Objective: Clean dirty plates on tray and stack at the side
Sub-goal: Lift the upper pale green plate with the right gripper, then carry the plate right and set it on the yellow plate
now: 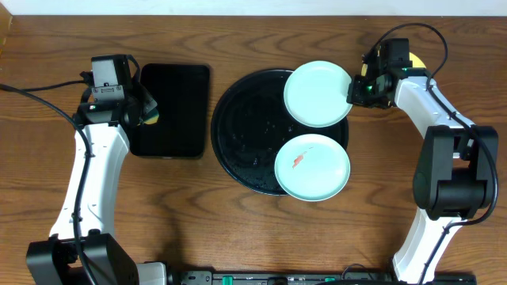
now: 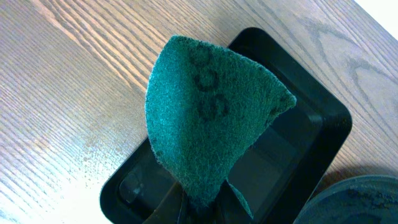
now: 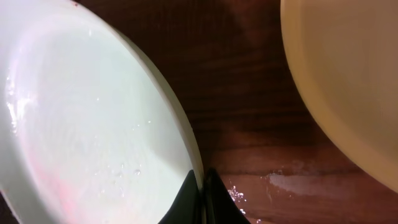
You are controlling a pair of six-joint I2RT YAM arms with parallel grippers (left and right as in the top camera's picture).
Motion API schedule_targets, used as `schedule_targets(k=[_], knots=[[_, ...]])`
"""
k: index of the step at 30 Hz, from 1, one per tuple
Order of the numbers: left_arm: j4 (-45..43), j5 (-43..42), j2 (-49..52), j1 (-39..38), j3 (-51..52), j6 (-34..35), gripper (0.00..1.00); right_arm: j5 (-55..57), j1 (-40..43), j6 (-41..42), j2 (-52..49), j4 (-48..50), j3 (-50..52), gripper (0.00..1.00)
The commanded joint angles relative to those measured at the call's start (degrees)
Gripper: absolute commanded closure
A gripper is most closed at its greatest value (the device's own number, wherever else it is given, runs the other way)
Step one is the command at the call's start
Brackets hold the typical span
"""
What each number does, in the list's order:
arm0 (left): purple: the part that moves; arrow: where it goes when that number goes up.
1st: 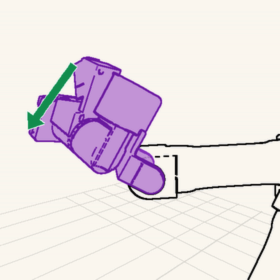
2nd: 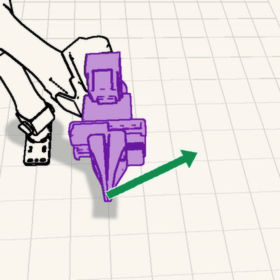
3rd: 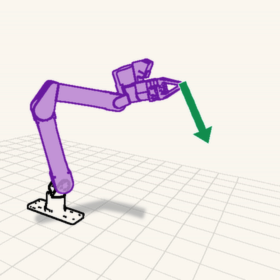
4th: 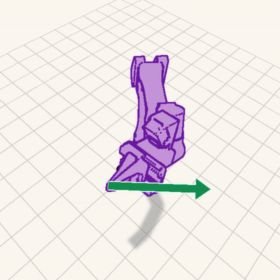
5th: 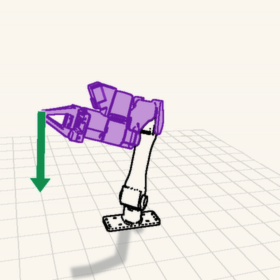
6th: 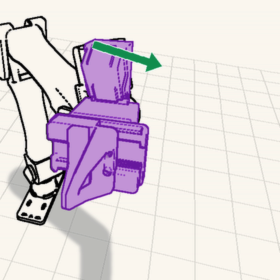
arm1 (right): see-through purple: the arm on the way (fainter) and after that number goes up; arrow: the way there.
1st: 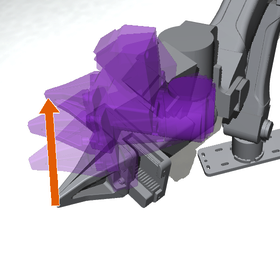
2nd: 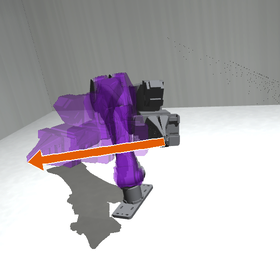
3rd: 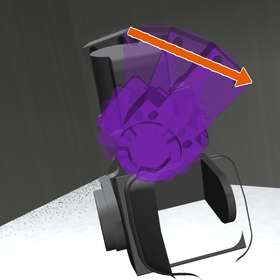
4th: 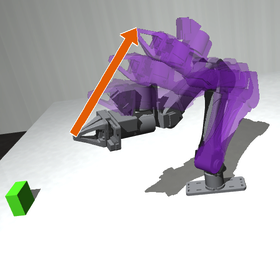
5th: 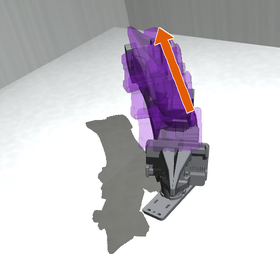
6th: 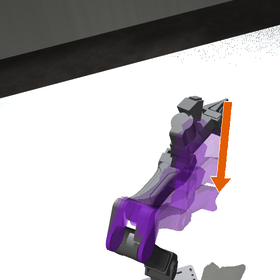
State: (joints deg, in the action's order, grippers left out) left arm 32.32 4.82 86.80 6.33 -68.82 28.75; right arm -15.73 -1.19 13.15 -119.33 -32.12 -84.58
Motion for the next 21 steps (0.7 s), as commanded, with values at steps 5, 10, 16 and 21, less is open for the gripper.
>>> schedule_targets(k=[5, 10, 16, 21], knots=[[-0.17, 0.11, 0.46, 0.2, 0.44, 0.72, 0.91, -1.27, -0.7, -1.22, 5.03, 0.04, -0.96, 0.99], [-0.22, 0.11, 0.46, 0.2, 0.44, 0.72, 0.92, -0.52, -3.8, -7.91, 12.98, 0.0, -0.98, 0.99], [-0.17, 0.09, 0.46, 0.2, 0.44, 0.72, 0.91, 16.76, -13.18, -15.8, 20.35, -0.24, -0.98, 0.99], [-0.2, 0.09, 0.46, 0.2, 0.44, 0.72, 0.92, 40.15, -24.55, -22.58, 21.35, 0.87, -0.96, 0.98]])
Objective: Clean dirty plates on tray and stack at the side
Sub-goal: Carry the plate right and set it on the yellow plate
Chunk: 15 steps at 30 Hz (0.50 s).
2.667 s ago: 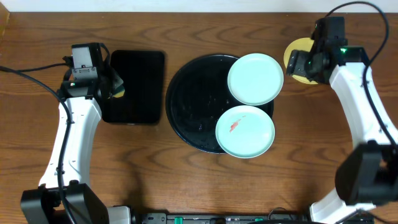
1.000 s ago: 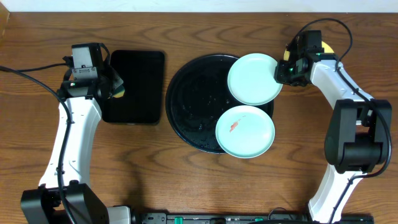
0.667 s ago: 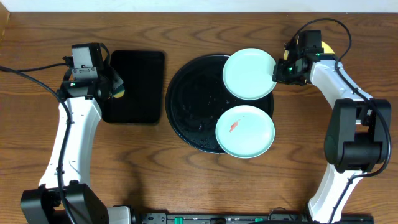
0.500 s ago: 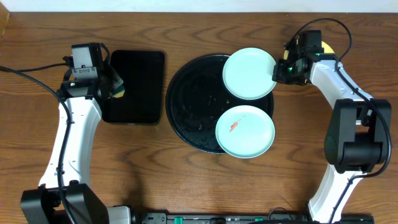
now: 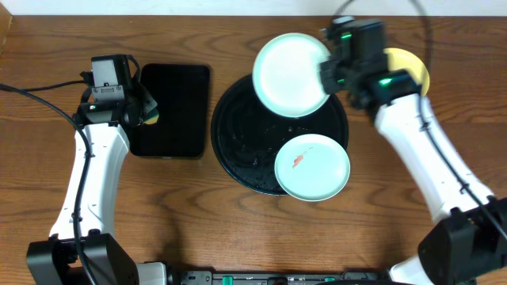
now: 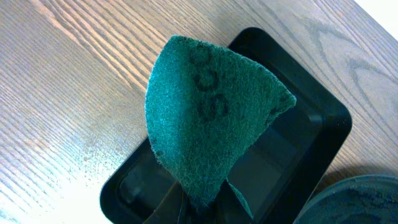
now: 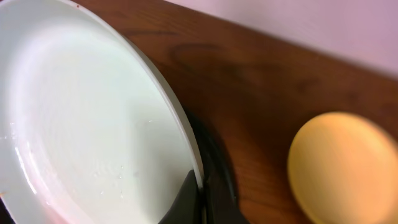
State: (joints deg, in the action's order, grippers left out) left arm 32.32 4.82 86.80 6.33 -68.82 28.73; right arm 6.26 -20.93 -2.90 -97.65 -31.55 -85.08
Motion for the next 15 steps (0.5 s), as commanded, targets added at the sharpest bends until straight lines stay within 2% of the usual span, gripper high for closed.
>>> schedule_targets(k=[1, 4, 7, 12, 15], knots=[[-0.2, 0.09, 0.46, 0.2, 0.44, 0.74, 0.92, 22.77, -6.88, -7.89, -0.59, 0.83, -0.46, 0.98], [-0.2, 0.09, 0.46, 0.2, 0.44, 0.74, 0.91, 35.54, -12.48, -12.96, -1.33, 3.61, -0.46, 0.99], [-0.2, 0.09, 0.46, 0.2, 0.44, 0.74, 0.91, 43.19, -16.46, -18.95, -2.1, 7.48, -0.46, 0.98], [-0.17, 0.09, 0.46, 0.2, 0.44, 0.74, 0.91, 46.93, -20.33, -28.98, -2.12, 12.44, -0.46, 0.99], [-0.22, 0.09, 0.46, 0.2, 0.44, 0.74, 0.92, 48.35, -21.38, -31.52, -2.12, 16.46, -0.46, 0.99]])
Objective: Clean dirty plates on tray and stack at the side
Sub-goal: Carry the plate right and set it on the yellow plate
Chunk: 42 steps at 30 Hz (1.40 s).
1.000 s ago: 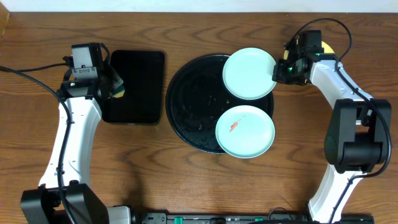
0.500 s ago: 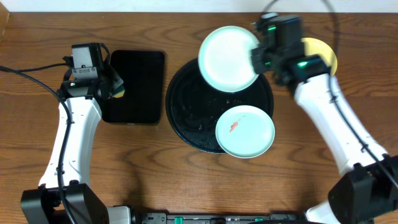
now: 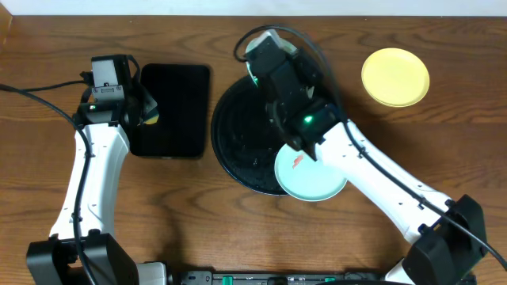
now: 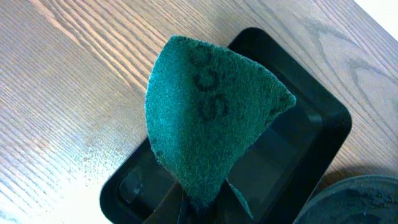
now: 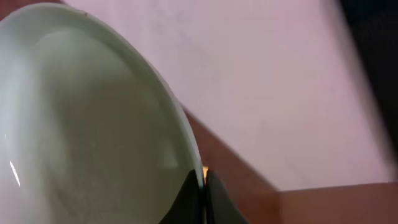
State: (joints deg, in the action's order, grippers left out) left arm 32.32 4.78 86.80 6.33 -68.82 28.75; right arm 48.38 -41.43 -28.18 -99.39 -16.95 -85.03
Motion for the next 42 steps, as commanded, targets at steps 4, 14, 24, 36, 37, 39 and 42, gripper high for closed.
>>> schedule_targets(k=[4, 14, 24, 36, 37, 39, 42], knots=[[-0.2, 0.13, 0.46, 0.2, 0.44, 0.72, 0.92, 6.23, -1.03, -6.19, -0.37, 3.37, -0.5, 0.99], [-0.2, 0.13, 0.46, 0.2, 0.44, 0.72, 0.91, 4.57, 0.24, 4.28, -0.37, 0.9, -0.5, 0.99], [-0.17, 0.13, 0.46, 0.2, 0.46, 0.7, 0.92, -31.54, 19.85, 38.8, -0.28, -12.66, -0.52, 0.99], [-0.22, 0.13, 0.9, 0.2, 0.46, 0.72, 0.91, -67.1, 62.53, 49.4, -1.11, -19.85, 0.07, 0.99], [-0.22, 0.13, 1.14, 0.2, 0.46, 0.72, 0.92, -66.55, 64.35, 49.42, -1.44, -19.85, 0.5, 0.99], [-0.24, 0.13, 1.66, 0.2, 0.46, 0.72, 0.91, -66.47, 67.19, 49.4, -2.54, -19.82, 1.05, 0.99], [-0.26, 0.13, 2.67, 0.2, 0.46, 0.74, 0.91, -66.45, 68.52, 49.37, -5.11, -19.41, 1.2, 0.99]])
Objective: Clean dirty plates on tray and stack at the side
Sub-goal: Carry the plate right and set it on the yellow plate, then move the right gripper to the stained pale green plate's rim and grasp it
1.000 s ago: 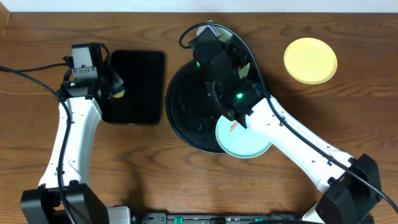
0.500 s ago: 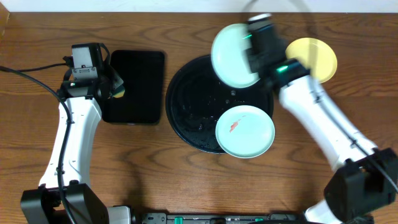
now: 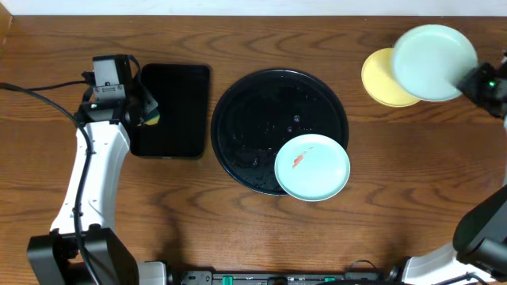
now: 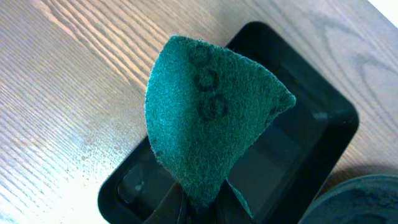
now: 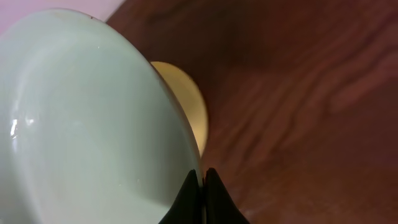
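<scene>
My right gripper (image 3: pixel 474 79) is shut on the rim of a clean mint plate (image 3: pixel 432 51), held above and partly over the yellow plate (image 3: pixel 382 79) at the back right; the mint plate (image 5: pixel 81 124) also fills the right wrist view, the yellow plate (image 5: pixel 189 106) peeking behind it. A second mint plate (image 3: pixel 312 167) with a red smear lies on the front right of the round black tray (image 3: pixel 261 119). My left gripper (image 4: pixel 202 208) is shut on a green scouring pad (image 4: pixel 208 118) beside the black rectangular tray (image 3: pixel 170 111).
The black rectangular tray (image 4: pixel 298 155) lies left of the round tray. The table's far edge runs just behind the yellow plate. Water drops glisten on the round tray's bare floor.
My right arm was stretched over the round tray's back with the mint plate out of the overhead view; now it holds the plate over the yellow plate at the far right. The left arm barely shifted.
My right gripper held the mint plate by its rim at the round tray's back right edge. Then the plate was lifted left above the tray's back, then the arm reached over the tray. Now the plate hangs over the yellow plate. The left gripper kept the pad throughout.
</scene>
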You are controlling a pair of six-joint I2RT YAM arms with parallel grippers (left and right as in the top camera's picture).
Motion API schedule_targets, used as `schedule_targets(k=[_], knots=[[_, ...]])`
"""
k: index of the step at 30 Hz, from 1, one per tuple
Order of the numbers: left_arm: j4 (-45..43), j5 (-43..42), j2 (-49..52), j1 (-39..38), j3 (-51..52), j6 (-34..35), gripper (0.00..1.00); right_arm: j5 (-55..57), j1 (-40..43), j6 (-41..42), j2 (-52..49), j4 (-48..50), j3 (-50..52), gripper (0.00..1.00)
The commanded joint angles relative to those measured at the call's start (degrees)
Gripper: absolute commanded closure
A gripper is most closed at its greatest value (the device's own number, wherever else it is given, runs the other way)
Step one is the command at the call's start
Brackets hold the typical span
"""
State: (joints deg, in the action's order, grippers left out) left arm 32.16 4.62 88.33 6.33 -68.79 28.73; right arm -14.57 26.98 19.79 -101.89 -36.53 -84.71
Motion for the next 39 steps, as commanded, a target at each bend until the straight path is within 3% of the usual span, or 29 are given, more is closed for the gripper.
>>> schedule_targets(k=[1, 8, 9, 13, 15, 16, 17, 25, 28, 31, 33, 39], knots=[[-0.09, 0.28, 1.4, 0.2, 0.44, 0.76, 0.92, -3.54, 0.0, 1.4, -3.61, 0.66, 0.87, 0.99], [-0.02, 0.26, 1.68, 0.2, 0.44, 0.76, 0.92, -4.0, -3.23, 4.42, -12.72, 8.33, 0.87, 0.98], [0.07, 0.26, 1.68, 0.2, 0.44, 0.74, 0.92, -4.61, -3.8, 3.82, -14.03, 9.73, 0.87, 0.9], [0.15, 0.26, 1.68, 0.2, 0.44, 0.74, 0.92, -7.1, -6.23, 0.15, -17.42, 12.48, 0.83, 0.78], [0.13, 0.28, 1.68, 0.2, 0.44, 0.74, 0.92, -6.21, -7.41, -2.29, -17.29, 11.39, 0.74, 0.56], [0.13, 0.28, 1.68, 0.2, 0.44, 0.74, 0.91, -5.29, -7.82, -2.78, -16.79, 10.47, 0.52, 0.4], [0.13, 0.28, 1.68, 0.2, 0.44, 0.74, 0.92, -3.78, -8.31, -2.75, -16.28, 9.44, 0.22, 0.37], [0.02, 0.28, 1.68, 0.2, 0.44, 0.74, 0.92, -1.68, -13.42, -4.44, -2.08, -1.66, -0.52, 0.35], [-0.09, 0.28, 1.68, 0.2, 0.44, 0.74, 0.91, -0.83, -16.04, -3.76, 3.98, -8.24, -0.52, 0.28], [-0.09, 0.28, 1.68, 0.2, 0.44, 0.76, 0.92, -0.13, -19.21, 0.07, 7.63, -16.59, -0.42, 0.16], [-0.11, 0.28, 1.68, 0.2, 0.44, 0.76, 0.92, 2.01, -21.7, 1.95, 8.57, -21.22, -0.09, 0.01], [-0.07, 0.28, 1.68, 0.2, 0.44, 0.74, 0.91, 12.57, -31.08, 19.74, 8.68, -31.85, 2.62, 0.01]])
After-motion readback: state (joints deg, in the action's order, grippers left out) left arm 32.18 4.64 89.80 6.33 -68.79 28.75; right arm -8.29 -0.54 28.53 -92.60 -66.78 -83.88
